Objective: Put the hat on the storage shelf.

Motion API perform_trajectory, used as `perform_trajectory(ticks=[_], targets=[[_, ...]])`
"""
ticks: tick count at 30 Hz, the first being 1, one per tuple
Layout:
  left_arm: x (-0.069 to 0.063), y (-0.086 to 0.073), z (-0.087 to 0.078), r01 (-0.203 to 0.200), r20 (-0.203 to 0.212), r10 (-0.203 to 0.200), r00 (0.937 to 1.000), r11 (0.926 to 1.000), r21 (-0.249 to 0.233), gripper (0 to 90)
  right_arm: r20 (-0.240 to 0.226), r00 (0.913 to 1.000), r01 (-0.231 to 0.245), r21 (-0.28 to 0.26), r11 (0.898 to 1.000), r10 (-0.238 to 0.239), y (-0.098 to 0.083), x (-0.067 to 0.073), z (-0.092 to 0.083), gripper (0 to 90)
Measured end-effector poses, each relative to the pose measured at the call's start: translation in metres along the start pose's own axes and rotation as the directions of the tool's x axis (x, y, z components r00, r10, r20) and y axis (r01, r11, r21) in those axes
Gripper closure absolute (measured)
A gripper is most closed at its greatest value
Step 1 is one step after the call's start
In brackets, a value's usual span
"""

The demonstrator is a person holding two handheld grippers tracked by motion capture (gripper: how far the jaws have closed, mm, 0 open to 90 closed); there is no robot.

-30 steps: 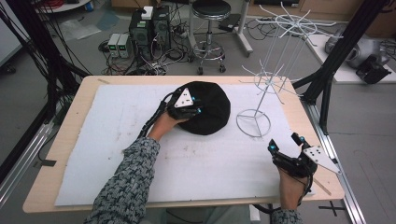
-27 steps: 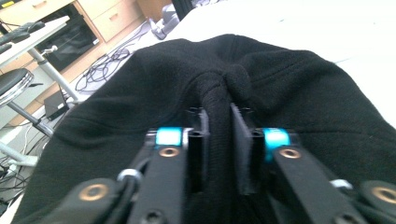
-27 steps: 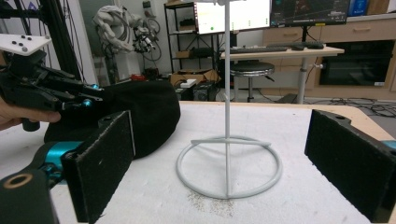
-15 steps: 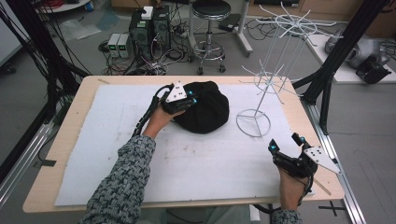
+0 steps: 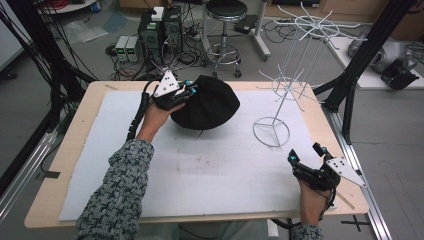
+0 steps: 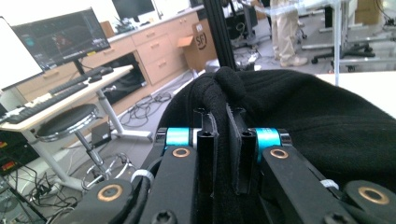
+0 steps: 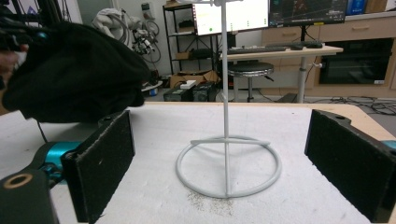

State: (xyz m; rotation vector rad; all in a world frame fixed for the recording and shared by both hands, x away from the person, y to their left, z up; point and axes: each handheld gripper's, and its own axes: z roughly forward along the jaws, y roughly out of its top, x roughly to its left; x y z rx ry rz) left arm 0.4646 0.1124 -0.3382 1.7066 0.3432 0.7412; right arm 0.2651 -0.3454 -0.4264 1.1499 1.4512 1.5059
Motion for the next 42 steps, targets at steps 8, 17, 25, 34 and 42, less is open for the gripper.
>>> perform_trajectory(ticks=[8,17,25,34,42], targets=[[0.019,0.034,-0.02,0.0,-0.05,-0.003,0.9987,0.9983,-0.058,83.7,0.0,1.0,-0.008,0.004,1.0,0.008,-0.001,0.001,0.001,7.4],[0.033,0.072,-0.034,0.001,-0.073,-0.01,0.9973,0.9926,-0.121,83.7,-0.001,1.0,-0.008,0.006,1.0,0.008,-0.001,0.0,0.001,7.5],[0.038,0.108,-0.037,-0.008,-0.071,-0.004,0.9974,0.9849,-0.173,83.7,0.003,1.0,-0.009,0.002,1.0,0.009,-0.001,-0.001,0.0,7.4],[0.037,0.143,-0.035,0.003,-0.054,-0.017,0.9984,0.9714,-0.238,83.7,0.001,1.0,-0.009,0.0,1.0,0.009,-0.002,-0.001,0.001,7.4],[0.036,0.174,-0.032,0.001,-0.056,-0.017,0.9983,0.9617,-0.274,83.7,-0.002,0.9998,-0.019,-0.004,1.0,0.019,-0.002,-0.002,0.0,7.4]])
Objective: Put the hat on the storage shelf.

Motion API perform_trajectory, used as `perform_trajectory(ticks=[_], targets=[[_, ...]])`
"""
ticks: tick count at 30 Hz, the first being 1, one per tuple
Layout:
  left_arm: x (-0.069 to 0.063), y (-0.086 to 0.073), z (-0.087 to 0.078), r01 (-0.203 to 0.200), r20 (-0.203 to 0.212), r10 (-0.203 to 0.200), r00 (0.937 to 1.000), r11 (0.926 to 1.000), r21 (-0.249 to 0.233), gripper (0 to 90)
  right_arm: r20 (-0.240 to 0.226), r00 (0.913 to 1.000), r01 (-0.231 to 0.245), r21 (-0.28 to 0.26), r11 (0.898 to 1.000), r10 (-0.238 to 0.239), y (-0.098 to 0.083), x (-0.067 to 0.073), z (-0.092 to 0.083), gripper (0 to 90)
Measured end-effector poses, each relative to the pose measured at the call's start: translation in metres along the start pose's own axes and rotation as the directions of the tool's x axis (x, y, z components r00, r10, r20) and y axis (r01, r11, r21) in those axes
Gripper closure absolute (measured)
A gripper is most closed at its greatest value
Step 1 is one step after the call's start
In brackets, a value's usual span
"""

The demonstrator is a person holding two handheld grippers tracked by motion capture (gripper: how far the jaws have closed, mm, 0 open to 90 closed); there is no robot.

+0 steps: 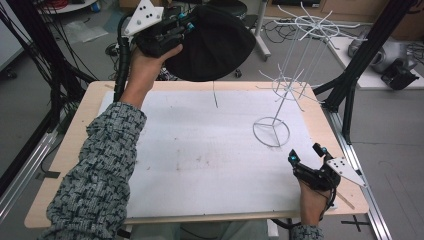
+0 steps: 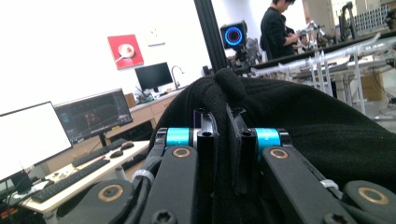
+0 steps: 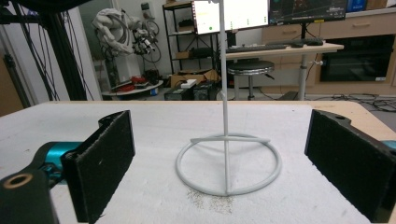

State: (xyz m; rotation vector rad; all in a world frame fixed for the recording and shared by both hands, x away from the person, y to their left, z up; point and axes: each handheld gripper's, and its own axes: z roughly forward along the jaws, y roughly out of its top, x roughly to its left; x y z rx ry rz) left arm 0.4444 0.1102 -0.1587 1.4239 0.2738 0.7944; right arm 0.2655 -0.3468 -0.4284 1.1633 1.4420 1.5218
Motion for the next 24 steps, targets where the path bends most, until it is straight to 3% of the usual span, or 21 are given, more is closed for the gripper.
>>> perform_trajectory(ticks=[15,24], targets=[[-0.006,0.038,0.016,0.013,-0.011,-0.013,0.9999,0.9985,-0.053,83.7,0.005,1.0,-0.007,-0.003,1.0,0.007,0.0,-0.001,-0.001,7.5],[-0.013,0.058,0.029,0.001,0.001,-0.001,1.0,0.9967,-0.081,83.6,0.002,1.0,-0.003,0.001,1.0,0.003,0.0,-0.002,-0.002,7.4]])
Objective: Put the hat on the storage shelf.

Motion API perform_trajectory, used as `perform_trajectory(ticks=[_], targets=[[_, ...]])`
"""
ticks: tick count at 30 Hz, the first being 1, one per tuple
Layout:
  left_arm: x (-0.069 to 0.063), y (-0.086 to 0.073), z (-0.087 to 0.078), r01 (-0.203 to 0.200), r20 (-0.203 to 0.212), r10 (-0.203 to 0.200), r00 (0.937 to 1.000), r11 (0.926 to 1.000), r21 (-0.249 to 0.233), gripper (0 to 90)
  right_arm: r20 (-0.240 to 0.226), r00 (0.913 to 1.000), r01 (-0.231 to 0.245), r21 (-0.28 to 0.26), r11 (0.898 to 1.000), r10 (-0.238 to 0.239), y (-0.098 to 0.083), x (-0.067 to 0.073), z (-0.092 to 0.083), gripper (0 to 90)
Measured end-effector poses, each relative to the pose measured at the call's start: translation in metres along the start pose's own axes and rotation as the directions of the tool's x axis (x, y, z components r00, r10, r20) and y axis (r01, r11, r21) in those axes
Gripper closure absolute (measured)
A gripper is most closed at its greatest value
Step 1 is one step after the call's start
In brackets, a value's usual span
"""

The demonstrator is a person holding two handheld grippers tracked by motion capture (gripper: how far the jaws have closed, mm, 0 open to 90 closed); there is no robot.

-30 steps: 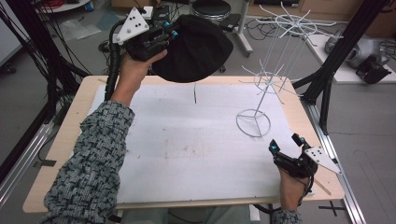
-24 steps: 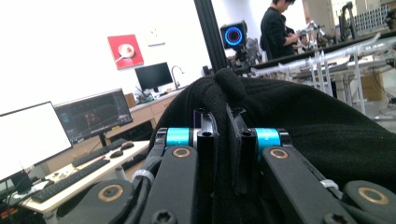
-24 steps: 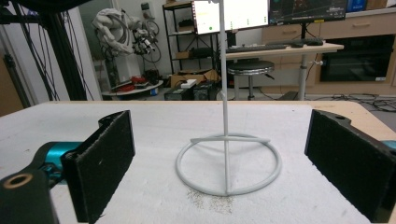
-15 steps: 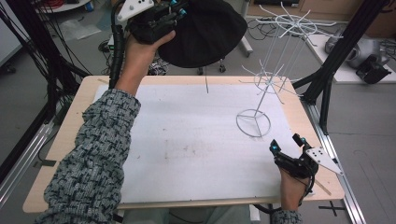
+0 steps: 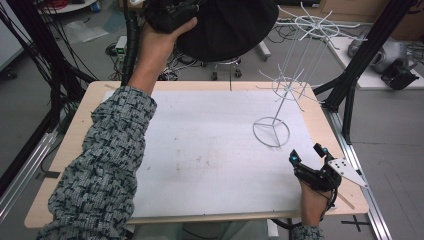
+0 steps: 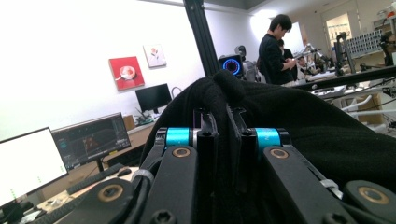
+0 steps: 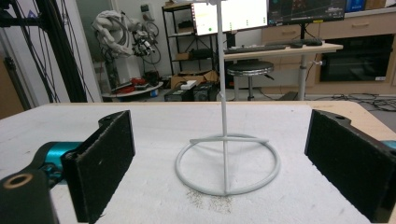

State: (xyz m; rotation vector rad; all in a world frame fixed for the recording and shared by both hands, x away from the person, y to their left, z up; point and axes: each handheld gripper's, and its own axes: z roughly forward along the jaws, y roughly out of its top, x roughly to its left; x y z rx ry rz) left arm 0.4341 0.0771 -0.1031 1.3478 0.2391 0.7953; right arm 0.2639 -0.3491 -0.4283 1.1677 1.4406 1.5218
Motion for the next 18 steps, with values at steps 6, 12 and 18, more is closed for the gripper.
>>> perform_trajectory(ticks=[6,12,18], targets=[[-0.007,0.007,0.013,0.001,0.013,-0.001,0.9999,0.9999,-0.015,83.6,0.007,1.0,-0.005,-0.006,1.0,0.005,0.0,-0.001,-0.002,7.4],[-0.016,0.008,0.024,-0.008,0.039,0.009,0.9992,1.0,-0.005,83.5,0.006,0.9999,-0.011,-0.007,1.0,0.011,0.0,-0.002,-0.003,7.5],[-0.021,0.001,0.031,-0.009,0.066,0.007,0.9978,0.9995,0.03,83.3,0.009,0.9999,-0.013,-0.007,1.0,0.013,0.0,-0.004,-0.004,7.4]])
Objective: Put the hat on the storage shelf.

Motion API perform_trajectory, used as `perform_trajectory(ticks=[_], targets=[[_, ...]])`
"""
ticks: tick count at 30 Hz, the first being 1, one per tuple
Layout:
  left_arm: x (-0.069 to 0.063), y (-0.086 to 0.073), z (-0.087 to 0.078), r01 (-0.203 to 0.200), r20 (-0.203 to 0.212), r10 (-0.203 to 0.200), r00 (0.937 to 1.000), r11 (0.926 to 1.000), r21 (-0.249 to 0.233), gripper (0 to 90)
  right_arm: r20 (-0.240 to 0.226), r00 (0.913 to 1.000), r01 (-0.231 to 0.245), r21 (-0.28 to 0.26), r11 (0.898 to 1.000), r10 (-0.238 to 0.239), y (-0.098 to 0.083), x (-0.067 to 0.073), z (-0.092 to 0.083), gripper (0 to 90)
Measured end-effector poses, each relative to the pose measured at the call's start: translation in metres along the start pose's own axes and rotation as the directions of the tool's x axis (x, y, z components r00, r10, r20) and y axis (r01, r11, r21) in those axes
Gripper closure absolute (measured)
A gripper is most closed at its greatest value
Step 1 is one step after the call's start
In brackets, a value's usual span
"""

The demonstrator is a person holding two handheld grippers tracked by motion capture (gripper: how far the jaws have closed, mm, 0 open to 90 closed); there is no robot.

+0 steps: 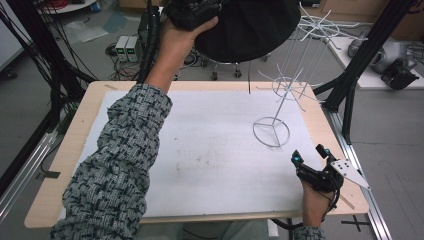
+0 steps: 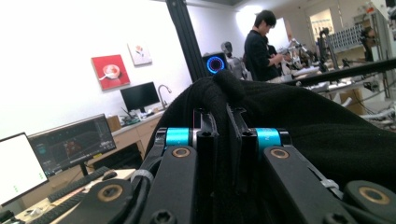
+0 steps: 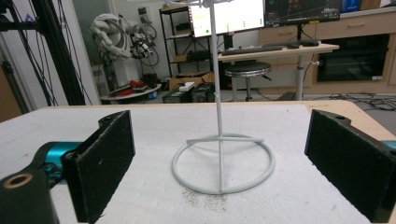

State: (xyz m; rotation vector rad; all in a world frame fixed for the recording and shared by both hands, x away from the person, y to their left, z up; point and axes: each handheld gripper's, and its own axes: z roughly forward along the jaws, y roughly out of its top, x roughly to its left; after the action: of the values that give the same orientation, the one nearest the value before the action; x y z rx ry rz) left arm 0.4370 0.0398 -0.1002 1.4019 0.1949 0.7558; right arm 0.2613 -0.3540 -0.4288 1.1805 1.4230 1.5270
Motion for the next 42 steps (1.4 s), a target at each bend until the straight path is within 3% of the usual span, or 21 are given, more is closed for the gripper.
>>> perform_trajectory(ticks=[16,42], targets=[[-0.01,-0.025,0.003,-0.002,0.041,-0.001,0.9992,0.998,0.064,82.2,0.001,1.0,0.0,0.001,1.0,0.0,0.0,0.0,0.0,7.5],[-0.021,-0.072,0.008,0.068,0.075,-0.082,0.9938,0.9837,0.166,79.5,-0.003,1.0,-0.009,0.003,1.0,0.009,-0.001,0.0,0.002,7.4]])
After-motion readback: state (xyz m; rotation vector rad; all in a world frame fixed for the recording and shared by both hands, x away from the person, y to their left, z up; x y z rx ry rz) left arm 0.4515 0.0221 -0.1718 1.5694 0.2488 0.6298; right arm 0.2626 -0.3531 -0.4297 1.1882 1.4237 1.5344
